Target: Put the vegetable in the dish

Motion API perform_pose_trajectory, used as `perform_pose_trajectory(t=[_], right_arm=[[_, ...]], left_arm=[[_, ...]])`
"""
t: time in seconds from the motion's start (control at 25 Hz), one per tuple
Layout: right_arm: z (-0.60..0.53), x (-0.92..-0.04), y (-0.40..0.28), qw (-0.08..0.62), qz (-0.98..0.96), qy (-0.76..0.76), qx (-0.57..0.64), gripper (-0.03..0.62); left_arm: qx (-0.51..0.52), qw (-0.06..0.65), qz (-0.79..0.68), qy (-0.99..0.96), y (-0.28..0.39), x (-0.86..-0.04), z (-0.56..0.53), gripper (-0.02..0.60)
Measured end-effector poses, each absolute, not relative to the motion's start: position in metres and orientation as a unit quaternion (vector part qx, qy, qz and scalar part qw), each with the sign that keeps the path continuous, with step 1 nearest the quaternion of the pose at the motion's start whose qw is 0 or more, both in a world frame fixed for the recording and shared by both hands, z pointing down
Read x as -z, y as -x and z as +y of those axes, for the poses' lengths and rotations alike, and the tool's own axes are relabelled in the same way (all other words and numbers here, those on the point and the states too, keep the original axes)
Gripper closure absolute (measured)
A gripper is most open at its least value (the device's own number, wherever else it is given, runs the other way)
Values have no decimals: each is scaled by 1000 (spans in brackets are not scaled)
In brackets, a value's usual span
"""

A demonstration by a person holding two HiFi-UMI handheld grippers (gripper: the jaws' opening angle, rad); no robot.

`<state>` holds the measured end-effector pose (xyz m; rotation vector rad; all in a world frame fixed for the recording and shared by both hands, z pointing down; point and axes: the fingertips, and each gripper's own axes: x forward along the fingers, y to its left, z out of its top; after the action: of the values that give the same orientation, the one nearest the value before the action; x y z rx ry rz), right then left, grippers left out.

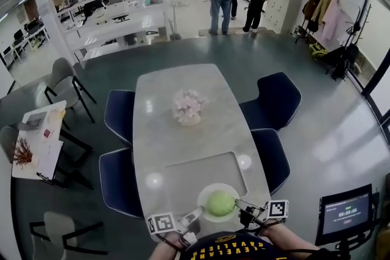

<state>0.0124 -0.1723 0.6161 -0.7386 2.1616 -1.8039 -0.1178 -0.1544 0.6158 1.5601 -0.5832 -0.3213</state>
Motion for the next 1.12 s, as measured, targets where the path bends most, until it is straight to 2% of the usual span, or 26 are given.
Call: perform_pose_trajectory(t=[0.4, 0.88, 1.12], right_arm=[[-184, -611, 13, 100, 744, 263, 606, 571], [-214, -612, 10, 87, 757, 211, 612, 569], [-238, -605, 12, 94, 763, 201, 607, 568]], left_arm=[[161, 672, -224, -688, 137, -614, -170, 568], [148, 639, -294, -695, 138, -608, -193, 568], [182, 629, -304, -692, 135, -596, -215, 568]])
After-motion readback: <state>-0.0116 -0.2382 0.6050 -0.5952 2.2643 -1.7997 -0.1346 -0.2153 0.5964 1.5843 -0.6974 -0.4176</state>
